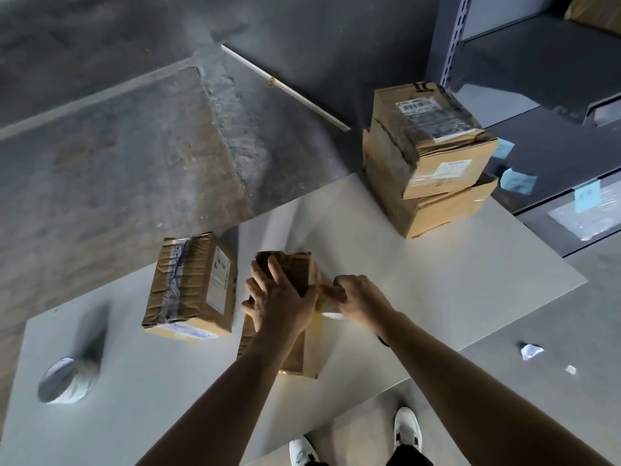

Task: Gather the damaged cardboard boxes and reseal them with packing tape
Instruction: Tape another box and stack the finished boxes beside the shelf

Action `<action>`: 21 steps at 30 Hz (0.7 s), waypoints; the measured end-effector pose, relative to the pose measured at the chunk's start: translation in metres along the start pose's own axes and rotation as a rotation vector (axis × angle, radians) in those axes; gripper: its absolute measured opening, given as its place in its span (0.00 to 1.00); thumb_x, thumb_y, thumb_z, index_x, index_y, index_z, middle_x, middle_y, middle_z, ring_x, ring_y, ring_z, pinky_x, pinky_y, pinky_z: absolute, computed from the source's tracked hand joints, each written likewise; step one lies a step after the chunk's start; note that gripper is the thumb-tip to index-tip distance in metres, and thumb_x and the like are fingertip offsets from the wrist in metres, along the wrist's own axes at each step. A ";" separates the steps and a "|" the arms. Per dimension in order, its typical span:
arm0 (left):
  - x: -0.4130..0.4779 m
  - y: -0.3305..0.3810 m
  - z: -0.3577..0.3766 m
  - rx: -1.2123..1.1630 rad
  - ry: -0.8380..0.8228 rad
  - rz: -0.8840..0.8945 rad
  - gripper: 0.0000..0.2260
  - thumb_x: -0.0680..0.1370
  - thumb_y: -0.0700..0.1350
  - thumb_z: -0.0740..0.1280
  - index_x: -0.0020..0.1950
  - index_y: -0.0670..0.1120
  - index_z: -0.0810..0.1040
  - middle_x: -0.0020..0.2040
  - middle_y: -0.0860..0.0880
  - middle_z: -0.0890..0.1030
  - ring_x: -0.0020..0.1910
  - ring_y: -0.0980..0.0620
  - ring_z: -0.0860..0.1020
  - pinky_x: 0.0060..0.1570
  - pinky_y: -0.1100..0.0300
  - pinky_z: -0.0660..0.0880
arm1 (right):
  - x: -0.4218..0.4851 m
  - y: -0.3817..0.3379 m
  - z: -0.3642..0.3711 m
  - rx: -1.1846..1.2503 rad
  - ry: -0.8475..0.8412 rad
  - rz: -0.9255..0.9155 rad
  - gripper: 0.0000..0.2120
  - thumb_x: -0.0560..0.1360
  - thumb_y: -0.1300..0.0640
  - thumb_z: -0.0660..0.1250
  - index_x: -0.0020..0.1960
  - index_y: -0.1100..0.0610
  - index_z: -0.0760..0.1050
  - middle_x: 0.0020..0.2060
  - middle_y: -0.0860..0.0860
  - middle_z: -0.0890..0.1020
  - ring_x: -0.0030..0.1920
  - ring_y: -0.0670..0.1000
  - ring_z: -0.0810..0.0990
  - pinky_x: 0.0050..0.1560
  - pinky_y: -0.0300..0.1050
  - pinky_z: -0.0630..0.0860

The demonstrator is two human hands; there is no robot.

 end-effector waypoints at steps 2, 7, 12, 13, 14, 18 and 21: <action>0.002 -0.001 0.000 0.003 -0.045 -0.013 0.49 0.72 0.71 0.63 0.79 0.48 0.39 0.80 0.42 0.44 0.77 0.35 0.51 0.70 0.33 0.57 | -0.001 0.003 -0.001 0.024 -0.014 0.055 0.16 0.79 0.40 0.64 0.46 0.54 0.76 0.39 0.52 0.79 0.38 0.52 0.78 0.37 0.45 0.73; 0.004 -0.003 -0.002 -0.019 -0.041 0.000 0.48 0.73 0.69 0.65 0.79 0.49 0.41 0.79 0.43 0.47 0.76 0.35 0.53 0.70 0.33 0.59 | -0.007 0.004 -0.003 0.023 -0.061 0.063 0.14 0.78 0.43 0.67 0.46 0.54 0.75 0.39 0.52 0.77 0.35 0.49 0.75 0.33 0.41 0.71; 0.015 -0.017 -0.007 -0.169 -0.035 0.050 0.45 0.72 0.65 0.68 0.78 0.51 0.45 0.77 0.44 0.55 0.74 0.36 0.60 0.66 0.33 0.68 | -0.014 0.001 -0.015 0.282 0.014 0.048 0.21 0.77 0.39 0.65 0.32 0.51 0.68 0.27 0.47 0.71 0.27 0.44 0.71 0.32 0.38 0.64; 0.016 -0.021 -0.008 -0.208 -0.040 0.065 0.45 0.72 0.66 0.68 0.78 0.52 0.46 0.76 0.45 0.56 0.73 0.37 0.62 0.64 0.33 0.70 | -0.015 -0.002 -0.020 0.307 0.022 0.034 0.21 0.78 0.41 0.66 0.30 0.48 0.68 0.26 0.47 0.70 0.27 0.44 0.70 0.31 0.37 0.63; 0.018 -0.025 -0.009 -0.253 -0.047 0.078 0.45 0.71 0.67 0.68 0.78 0.53 0.48 0.75 0.45 0.59 0.71 0.38 0.65 0.61 0.35 0.73 | -0.014 -0.004 -0.023 0.339 0.023 0.036 0.22 0.78 0.43 0.67 0.28 0.47 0.69 0.27 0.48 0.71 0.27 0.44 0.70 0.32 0.37 0.64; 0.018 -0.032 -0.015 -0.519 -0.100 0.125 0.38 0.71 0.67 0.69 0.75 0.57 0.57 0.65 0.48 0.73 0.59 0.48 0.75 0.50 0.52 0.80 | -0.016 -0.007 -0.044 0.565 0.068 0.115 0.22 0.77 0.45 0.70 0.29 0.55 0.71 0.29 0.55 0.75 0.29 0.47 0.75 0.31 0.40 0.67; 0.015 -0.028 -0.017 -0.692 -0.168 0.148 0.36 0.72 0.65 0.69 0.74 0.54 0.61 0.62 0.52 0.75 0.60 0.51 0.76 0.46 0.65 0.74 | -0.016 -0.016 -0.057 0.697 0.085 0.074 0.35 0.71 0.37 0.71 0.38 0.72 0.71 0.36 0.66 0.79 0.35 0.60 0.79 0.35 0.45 0.72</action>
Point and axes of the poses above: each hand's wrist, its own x-axis towards the middle knuckle, its own z-axis out of the palm, y = z × x, the point moved 6 cm from there along x, towards the middle knuckle
